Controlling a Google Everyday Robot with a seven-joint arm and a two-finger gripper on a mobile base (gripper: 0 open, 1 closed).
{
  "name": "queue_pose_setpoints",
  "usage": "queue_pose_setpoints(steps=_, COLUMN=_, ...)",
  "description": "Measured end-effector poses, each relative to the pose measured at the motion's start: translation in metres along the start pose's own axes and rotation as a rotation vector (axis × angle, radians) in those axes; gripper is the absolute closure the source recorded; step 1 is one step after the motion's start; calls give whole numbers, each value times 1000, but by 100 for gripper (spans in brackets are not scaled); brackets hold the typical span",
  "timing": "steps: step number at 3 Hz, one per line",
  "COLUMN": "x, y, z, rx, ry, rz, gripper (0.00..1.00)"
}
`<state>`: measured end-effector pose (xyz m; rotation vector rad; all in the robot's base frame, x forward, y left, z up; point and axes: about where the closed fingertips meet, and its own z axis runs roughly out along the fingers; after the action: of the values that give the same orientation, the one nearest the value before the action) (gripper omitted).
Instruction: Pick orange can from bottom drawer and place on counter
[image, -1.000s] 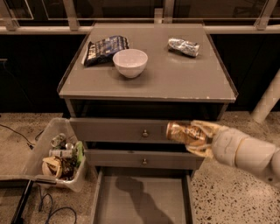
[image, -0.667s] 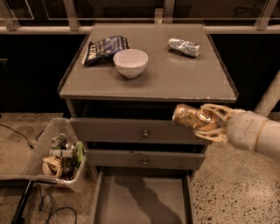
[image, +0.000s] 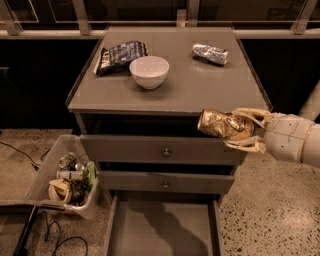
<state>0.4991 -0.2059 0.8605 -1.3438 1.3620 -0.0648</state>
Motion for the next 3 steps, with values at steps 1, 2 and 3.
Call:
queue_pose_setpoints(steps=1, x=-11, y=-9, z=10, rx=-15, ry=-2, rz=-35, gripper=100)
queue_pose_setpoints(steps=2, x=-25, y=-47, z=29, rx=-32, ry=13, rz=-67, gripper=100)
queue_pose_setpoints(steps=3, x=-42, y=-98, z=55, rx=-36, ry=36, rz=-65, gripper=100)
